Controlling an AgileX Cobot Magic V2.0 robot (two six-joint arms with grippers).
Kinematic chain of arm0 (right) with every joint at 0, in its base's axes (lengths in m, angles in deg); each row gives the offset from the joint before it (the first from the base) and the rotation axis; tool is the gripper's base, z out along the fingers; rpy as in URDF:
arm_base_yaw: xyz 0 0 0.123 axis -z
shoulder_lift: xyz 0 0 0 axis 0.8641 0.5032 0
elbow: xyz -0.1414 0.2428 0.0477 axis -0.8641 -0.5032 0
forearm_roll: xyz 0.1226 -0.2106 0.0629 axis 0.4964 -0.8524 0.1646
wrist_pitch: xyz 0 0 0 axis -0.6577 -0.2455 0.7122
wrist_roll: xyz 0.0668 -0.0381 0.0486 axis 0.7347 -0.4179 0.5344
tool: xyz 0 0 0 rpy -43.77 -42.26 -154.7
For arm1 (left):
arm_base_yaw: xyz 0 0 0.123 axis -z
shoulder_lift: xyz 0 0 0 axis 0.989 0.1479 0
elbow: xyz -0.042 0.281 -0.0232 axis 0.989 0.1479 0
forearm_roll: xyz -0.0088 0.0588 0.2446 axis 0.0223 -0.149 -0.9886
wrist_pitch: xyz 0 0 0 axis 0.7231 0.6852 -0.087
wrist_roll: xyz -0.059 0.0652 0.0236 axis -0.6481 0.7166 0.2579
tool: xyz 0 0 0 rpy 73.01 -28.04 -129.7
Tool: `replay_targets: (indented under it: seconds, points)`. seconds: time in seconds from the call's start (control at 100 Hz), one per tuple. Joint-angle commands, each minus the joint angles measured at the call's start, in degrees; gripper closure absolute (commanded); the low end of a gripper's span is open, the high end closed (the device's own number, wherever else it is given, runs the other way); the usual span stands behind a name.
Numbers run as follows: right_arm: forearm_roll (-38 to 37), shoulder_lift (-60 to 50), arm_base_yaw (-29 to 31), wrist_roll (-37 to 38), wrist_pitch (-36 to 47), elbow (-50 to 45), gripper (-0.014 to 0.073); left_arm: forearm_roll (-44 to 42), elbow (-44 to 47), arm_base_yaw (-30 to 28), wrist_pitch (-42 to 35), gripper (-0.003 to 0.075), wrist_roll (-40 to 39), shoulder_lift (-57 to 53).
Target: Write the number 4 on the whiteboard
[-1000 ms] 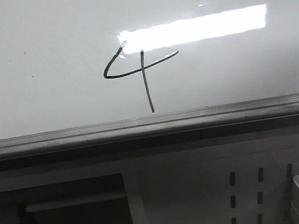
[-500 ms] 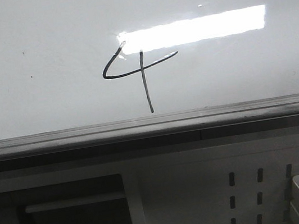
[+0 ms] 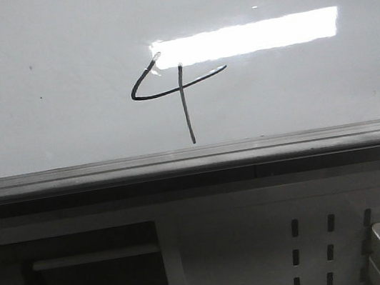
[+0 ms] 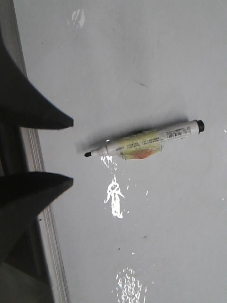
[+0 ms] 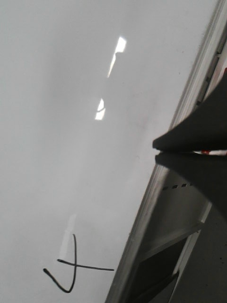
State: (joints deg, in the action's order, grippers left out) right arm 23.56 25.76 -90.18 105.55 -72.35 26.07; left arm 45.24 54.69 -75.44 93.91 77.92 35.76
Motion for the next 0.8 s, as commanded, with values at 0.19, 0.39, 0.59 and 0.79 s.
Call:
replay_targets:
  seconds: [0.19, 0.39, 0.59, 0.79]
  points:
    - [-1.9, 0.2, 0.2, 0.2, 3.8, -1.9, 0.0663, 0.9, 3.4, -0.2, -5.9, 0.0741, -0.5, -0.3]
    - [-1.9, 0.2, 0.2, 0.2, 3.8, -1.9, 0.0662, 0.9, 5.1, -0.2, -5.5, 0.0741, -0.5, -0.3]
    - [-1.9, 0.2, 0.2, 0.2, 3.8, -1.9, 0.0662, -2.9, 8.3, -1.3, -8.7, 0.0741, -0.5, -7.8]
    - [-1.9, 0.2, 0.2, 0.2, 3.8, -1.9, 0.0662, -2.7, 18.1, -2.6, -22.2, 0.0741, -0.5, -17.5]
